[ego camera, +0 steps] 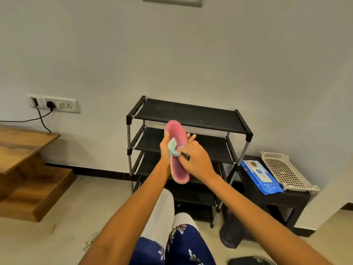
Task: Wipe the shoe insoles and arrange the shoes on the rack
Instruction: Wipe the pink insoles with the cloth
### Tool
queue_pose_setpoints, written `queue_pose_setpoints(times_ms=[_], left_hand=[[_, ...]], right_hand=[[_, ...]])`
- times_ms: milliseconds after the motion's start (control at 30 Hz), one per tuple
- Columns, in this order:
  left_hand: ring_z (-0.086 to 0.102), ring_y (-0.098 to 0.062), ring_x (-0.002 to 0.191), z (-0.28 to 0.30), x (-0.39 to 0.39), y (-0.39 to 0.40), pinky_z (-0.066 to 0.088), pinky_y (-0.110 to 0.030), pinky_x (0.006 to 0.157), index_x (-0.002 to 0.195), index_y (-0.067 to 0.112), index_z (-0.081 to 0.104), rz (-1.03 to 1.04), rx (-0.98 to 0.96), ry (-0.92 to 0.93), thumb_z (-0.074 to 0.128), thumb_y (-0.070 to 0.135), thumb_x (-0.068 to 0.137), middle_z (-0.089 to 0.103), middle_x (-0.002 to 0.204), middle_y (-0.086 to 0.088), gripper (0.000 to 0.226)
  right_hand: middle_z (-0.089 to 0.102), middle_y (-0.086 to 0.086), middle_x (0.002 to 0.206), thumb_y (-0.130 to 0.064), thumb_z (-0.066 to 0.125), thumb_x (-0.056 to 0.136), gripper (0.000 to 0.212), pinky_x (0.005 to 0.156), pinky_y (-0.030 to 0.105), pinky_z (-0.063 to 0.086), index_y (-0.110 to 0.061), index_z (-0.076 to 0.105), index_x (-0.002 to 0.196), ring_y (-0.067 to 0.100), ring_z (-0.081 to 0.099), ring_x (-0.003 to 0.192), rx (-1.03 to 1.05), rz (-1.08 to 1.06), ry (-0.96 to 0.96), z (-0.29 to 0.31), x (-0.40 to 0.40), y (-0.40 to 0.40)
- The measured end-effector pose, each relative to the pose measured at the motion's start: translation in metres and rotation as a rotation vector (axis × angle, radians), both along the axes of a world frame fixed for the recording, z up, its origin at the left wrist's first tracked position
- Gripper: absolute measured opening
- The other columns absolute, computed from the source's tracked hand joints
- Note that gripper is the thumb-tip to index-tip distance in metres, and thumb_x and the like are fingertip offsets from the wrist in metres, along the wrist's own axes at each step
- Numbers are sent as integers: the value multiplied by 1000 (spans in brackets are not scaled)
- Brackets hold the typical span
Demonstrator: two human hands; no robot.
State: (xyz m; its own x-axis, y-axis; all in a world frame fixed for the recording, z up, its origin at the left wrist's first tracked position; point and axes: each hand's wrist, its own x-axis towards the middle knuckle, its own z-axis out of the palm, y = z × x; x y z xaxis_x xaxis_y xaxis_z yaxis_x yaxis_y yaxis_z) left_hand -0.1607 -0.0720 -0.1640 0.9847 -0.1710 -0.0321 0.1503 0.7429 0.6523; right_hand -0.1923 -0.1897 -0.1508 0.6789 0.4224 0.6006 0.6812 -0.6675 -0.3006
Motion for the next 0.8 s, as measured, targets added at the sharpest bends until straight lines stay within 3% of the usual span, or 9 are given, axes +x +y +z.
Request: queue_pose_setpoints(times_ms=[100, 233, 400, 500, 567, 600, 667, 733, 800], left_hand=[[69, -30, 92, 1, -2, 10, 58, -39, 75, 108, -2, 65, -106, -20, -30, 68, 60, 67, 69, 105, -19, 74], [68, -22, 76, 3, -5, 10, 57, -32, 67, 103, 3, 62, 12, 94, 8, 35, 54, 93, 67, 86, -12, 58], [65, -18, 62, 7, -6, 26, 56, -27, 58, 92, 4, 56, 71, 101, 53, 48, 60, 86, 63, 68, -8, 56], [70, -32, 85, -4, 4, 33, 59, -39, 68, 105, 1, 57, -24, 12, 26, 41, 65, 81, 70, 97, -17, 71], [68, -36, 94, -10, 4, 33, 58, -43, 70, 109, -2, 62, -63, -28, 60, 55, 61, 76, 67, 108, -20, 72], [69, -33, 90, -6, 0, 28, 58, -41, 69, 106, -2, 64, -59, -2, 82, 62, 57, 74, 68, 103, -20, 67], [68, -24, 79, -3, 2, 17, 57, -32, 68, 98, 5, 62, -9, 126, 119, 52, 50, 86, 66, 90, -12, 48], [61, -20, 71, 0, 2, 8, 54, -29, 66, 89, 6, 57, 68, 205, 143, 37, 38, 95, 59, 79, -10, 38], [61, -19, 60, 5, 6, 5, 54, -27, 59, 85, 4, 56, 109, 234, 139, 34, 36, 97, 58, 67, -9, 40]], right_hand=[[70, -2, 85, -18, 66, 82, 13, 71, 23, 43, -20, 73, 93, 11, 58, 81, -85, 60, -74, 1, -12, 3], [69, -1, 82, -17, 59, 87, 15, 65, 29, 46, -21, 72, 94, 13, 55, 76, 0, -189, -30, 24, 20, 10], [70, 2, 87, -14, 57, 89, 18, 73, 34, 52, -18, 73, 95, 17, 57, 81, -104, -86, -32, 20, 19, 29], [70, 3, 88, -14, 60, 86, 16, 80, 27, 49, -16, 73, 95, 16, 60, 85, -153, 77, -114, -1, -7, 27], [71, 2, 84, -11, 69, 80, 17, 71, 27, 51, -17, 74, 95, 16, 61, 79, -221, 113, -184, -6, -9, 20], [71, 3, 82, -10, 72, 78, 18, 65, 30, 52, -19, 75, 94, 18, 62, 76, -229, 75, -201, -2, -3, 17], [70, 7, 80, -14, 69, 83, 17, 58, 32, 50, -22, 74, 97, 21, 59, 72, -165, -95, -145, 7, 15, 12], [72, 6, 87, -18, 60, 90, 19, 61, 27, 43, -23, 73, 104, 20, 56, 77, -108, -215, -57, 16, 30, 9], [72, 5, 93, -15, 58, 90, 20, 66, 27, 43, -19, 73, 104, 20, 56, 82, -134, -184, -45, 20, 36, 9]])
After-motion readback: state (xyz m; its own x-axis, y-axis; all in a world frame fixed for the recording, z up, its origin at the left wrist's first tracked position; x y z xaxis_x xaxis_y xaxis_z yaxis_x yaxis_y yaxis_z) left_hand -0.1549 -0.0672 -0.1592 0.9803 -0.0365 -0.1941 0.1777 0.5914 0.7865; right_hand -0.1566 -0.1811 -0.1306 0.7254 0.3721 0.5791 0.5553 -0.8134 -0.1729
